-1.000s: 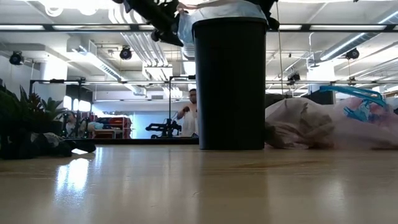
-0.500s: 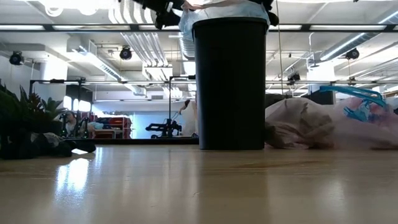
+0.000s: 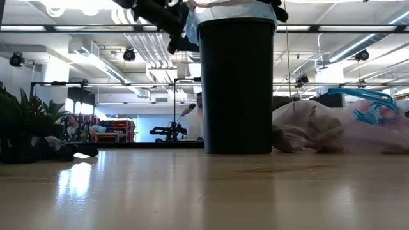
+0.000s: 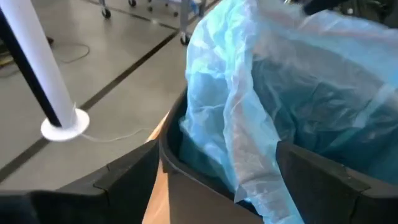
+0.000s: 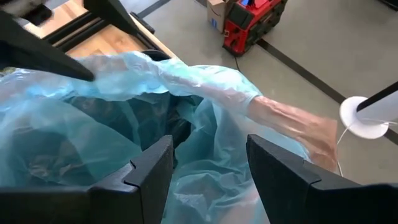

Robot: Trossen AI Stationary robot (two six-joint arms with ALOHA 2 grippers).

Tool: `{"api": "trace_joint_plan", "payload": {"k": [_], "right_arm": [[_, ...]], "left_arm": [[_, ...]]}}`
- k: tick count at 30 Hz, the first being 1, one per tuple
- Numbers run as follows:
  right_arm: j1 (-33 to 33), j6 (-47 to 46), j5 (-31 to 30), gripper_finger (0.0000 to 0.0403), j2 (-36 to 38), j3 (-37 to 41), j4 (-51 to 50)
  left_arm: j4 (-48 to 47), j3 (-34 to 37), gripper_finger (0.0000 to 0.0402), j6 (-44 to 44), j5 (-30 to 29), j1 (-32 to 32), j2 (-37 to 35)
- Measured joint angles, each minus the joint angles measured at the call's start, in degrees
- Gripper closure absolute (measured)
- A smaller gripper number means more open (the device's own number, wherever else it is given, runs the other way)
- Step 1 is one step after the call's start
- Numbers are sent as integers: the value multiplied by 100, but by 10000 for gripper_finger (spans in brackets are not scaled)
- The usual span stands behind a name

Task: Place trash/remove bag and relplace
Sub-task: Insert the new blue trash bag into the trash bin

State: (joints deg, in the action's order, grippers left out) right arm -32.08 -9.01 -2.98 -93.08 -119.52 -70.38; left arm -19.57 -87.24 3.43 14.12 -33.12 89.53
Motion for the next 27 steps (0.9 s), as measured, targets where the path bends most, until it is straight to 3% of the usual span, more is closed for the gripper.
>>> {"api": "trace_joint_plan", "payload": {"k": [3, 5, 9, 12, 13, 19, 27], "right_arm": [[22, -65, 0, 213, 0, 0, -59], [20, -127, -4, 213, 0, 1, -134], [20, -396, -194, 213, 0, 2, -174], [20, -605, -411, 213, 12, 2, -175], [17, -665, -463, 213, 29, 4, -174], [4, -792, -915, 213, 87, 17, -150], [-256, -1405, -1520, 213, 90, 423, -154]], "left_arm": [[42, 2, 117, 30, -42, -5, 27], [139, -4, 155, 10, -295, -4, 8], [132, -6, 273, -14, -1064, -9, 34], [299, -4, 370, -8, -1238, -18, 64], [368, -4, 385, 10, -1256, -27, 69], [504, -4, 361, -83, -1495, -54, 245], [494, -4, 366, 66, -1665, -130, 557]]}}
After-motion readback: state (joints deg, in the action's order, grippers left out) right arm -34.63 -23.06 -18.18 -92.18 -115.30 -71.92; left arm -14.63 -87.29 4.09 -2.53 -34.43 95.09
